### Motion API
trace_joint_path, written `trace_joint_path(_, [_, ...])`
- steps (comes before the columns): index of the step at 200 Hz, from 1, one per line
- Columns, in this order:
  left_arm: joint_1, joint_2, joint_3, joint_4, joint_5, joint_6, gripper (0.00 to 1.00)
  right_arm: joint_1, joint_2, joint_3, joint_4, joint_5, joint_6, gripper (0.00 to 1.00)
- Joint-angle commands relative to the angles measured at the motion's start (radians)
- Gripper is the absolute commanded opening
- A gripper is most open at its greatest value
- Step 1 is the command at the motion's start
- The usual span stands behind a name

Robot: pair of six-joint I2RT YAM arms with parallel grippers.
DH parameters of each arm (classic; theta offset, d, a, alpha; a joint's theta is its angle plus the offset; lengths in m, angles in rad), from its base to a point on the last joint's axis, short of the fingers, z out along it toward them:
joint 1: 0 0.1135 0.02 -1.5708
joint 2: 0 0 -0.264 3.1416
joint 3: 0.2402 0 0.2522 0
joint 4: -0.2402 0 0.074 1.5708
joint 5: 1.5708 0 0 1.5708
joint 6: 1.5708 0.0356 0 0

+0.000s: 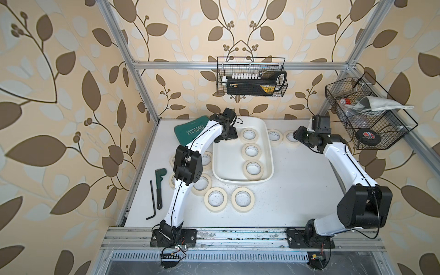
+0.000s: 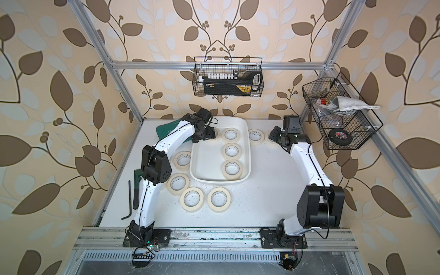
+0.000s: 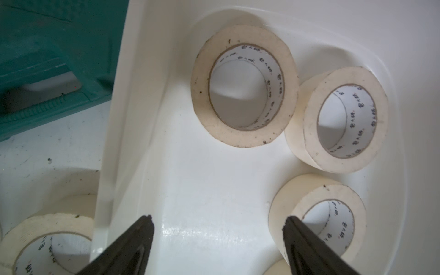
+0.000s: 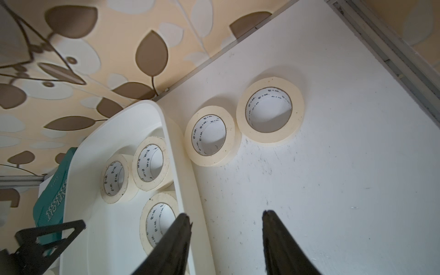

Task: Take out the art tape in the storage box
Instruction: Pick up the art tape from the storage box.

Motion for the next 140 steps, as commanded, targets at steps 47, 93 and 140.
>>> trace_joint_path(47, [0.022, 0.106, 0.133, 0.1, -0.079, 0.003, 0.72, 0.011, -0.042, -0.056, -0.057, -0.015, 0.007, 0.51])
trace_joint_path(93, [0.031, 0.138, 0.131, 0.153, -0.12, 0.003, 0.62, 0.012, -0.036, -0.054, -0.073, -0.018, 0.003, 0.51])
trace_joint_path(140, [0.048, 0.188, 0.151, 0.179, -0.113, 0.005, 0.6, 0.013, -0.03, -0.063, -0.073, -0.02, 0.001, 0.51])
